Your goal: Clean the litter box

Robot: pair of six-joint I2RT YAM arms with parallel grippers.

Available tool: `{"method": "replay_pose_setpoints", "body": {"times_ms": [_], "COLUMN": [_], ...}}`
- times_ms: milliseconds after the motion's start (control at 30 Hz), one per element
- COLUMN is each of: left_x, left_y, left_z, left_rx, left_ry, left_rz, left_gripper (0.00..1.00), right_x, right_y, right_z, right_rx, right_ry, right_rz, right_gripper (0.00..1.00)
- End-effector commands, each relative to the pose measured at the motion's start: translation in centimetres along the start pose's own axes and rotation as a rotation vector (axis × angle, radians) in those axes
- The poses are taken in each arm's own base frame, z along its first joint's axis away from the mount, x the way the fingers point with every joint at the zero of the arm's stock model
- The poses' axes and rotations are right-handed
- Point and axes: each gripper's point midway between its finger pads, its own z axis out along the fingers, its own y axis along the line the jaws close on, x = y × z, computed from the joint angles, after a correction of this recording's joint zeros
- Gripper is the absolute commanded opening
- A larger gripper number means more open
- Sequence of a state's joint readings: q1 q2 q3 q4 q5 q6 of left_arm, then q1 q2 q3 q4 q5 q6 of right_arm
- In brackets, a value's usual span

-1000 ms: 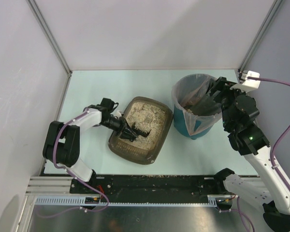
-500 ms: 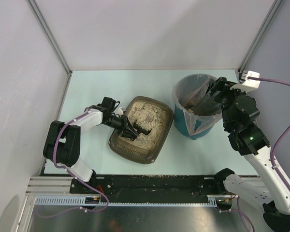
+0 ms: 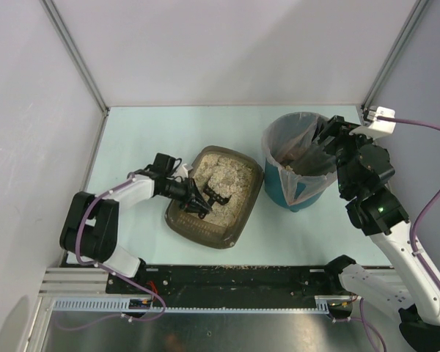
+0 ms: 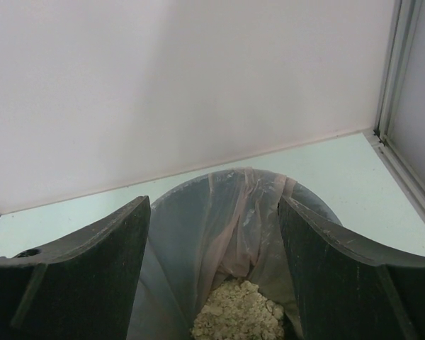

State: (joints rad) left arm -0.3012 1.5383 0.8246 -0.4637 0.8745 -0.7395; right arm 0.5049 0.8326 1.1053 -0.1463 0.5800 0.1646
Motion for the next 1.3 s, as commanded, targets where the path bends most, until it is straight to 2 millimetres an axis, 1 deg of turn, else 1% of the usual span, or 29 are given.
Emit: {"method": "replay_pose_setpoints", "body": {"times_ms": [0, 300, 533, 633, 767, 1000, 1267], "left_x": [-0.4, 0.4, 1.1, 1.4, 1.9, 2.4, 3.0], "left_y": [-1.6, -2.0, -1.9, -2.2, -2.7, -2.5, -2.8], "left_z": [-0.6, -1.4, -1.9, -2.2, -2.7, -3.6, -4.7], "left_rx": [0.071, 0.130, 0.164, 0.185, 0.211, 0.248, 0.293], "left_ry": [-0.056, -0.061, -0.051, -0.045, -0.040, -0.046, -0.070], "left_rz": [0.160, 0.187, 0.170, 0.170, 0.164, 0.160, 0.211], "left_gripper": [0.00, 0.00, 0.00, 0.00, 0.00, 0.00, 0.00], "right_x": [-1.1, -1.0, -1.1, -0.9, -0.8, -0.5, -0.5], "right_y": [0.8, 1.3, 1.6, 1.8, 1.9, 2.3, 2.5], "right_z": [0.1, 0.2, 0.0, 0.0, -0.1, 0.0, -0.1], "right_rx": [-0.025, -0.037, -0.046, -0.050, -0.051, -0.058, -0.062], "right_ry": [-0.043, -0.041, -0.042, -0.037, -0.033, -0.025, -0.027], "right_rz": [0.038, 0.043, 0.047, 0.045, 0.045, 0.041, 0.045], "right_gripper": [0.77, 0.77, 0.77, 0.77, 0.76, 0.76, 0.76]}}
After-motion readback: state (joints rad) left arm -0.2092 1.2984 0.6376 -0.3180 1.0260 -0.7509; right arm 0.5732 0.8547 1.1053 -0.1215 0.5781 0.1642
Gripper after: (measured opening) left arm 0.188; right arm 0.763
